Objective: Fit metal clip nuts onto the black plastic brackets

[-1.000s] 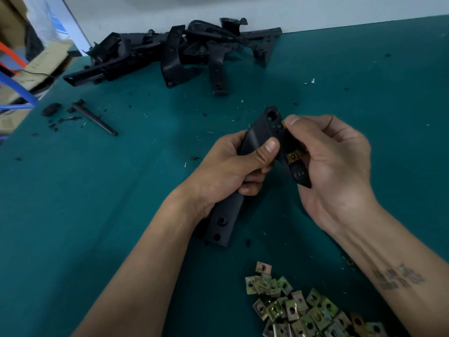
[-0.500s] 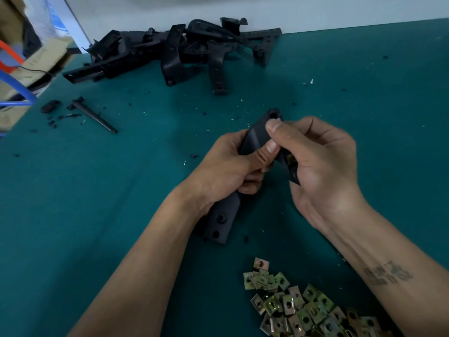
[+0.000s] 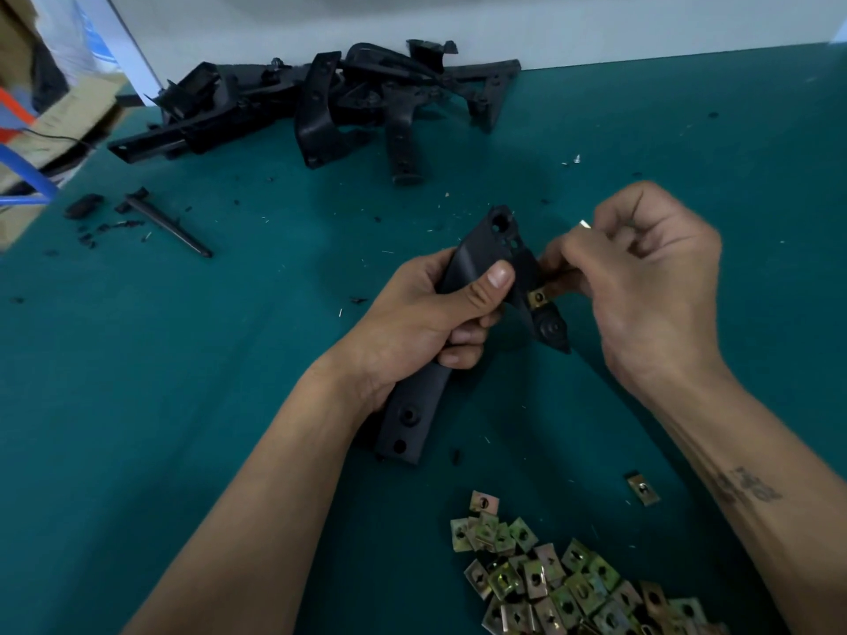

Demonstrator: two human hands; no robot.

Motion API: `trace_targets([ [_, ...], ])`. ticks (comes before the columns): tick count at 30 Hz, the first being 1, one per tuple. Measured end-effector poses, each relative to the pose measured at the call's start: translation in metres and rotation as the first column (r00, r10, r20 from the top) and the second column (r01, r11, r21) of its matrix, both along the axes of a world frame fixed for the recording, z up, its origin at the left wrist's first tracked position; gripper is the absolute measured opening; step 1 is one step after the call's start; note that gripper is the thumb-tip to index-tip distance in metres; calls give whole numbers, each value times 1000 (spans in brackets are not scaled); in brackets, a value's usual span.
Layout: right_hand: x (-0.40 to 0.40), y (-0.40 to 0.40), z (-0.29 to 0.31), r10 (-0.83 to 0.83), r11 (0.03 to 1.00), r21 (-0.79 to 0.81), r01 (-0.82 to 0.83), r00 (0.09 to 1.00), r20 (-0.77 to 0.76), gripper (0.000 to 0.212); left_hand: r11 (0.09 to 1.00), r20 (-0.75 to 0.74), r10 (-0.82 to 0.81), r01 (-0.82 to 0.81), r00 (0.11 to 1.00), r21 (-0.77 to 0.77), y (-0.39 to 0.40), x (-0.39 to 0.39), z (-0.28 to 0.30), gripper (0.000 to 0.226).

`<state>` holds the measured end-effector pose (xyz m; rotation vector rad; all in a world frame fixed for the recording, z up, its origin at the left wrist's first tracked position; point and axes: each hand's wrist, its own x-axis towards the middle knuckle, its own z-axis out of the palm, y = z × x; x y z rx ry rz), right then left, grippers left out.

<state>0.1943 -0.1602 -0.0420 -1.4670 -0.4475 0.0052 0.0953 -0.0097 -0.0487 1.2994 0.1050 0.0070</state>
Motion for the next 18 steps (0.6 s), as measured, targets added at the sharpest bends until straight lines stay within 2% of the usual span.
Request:
trace_targets([
  [3,2,-1,0,145,989,44,-144,989,-6,29,1000,0,-2,2,1000,-5,1,1,-2,18],
  [5,0,1,-2,198,980,30,-199,980,15,24,1000,-3,2,-2,1000,-17,1,1,-3,17],
  [9,-8,5,-2,175,982,62,-176,984,21,21,1000,1,0,0,1000,-31,1,2,-4,16],
  [14,-12,5,2,207,966,178,-190,975,-82,22,999,1,-1,1,1000,-34,1,2,-3,16],
  [18,-15,3,7,238,958,202,-203,957,-167,23,1000,-8,2,-2,1000,-22,1,2,-2,20],
])
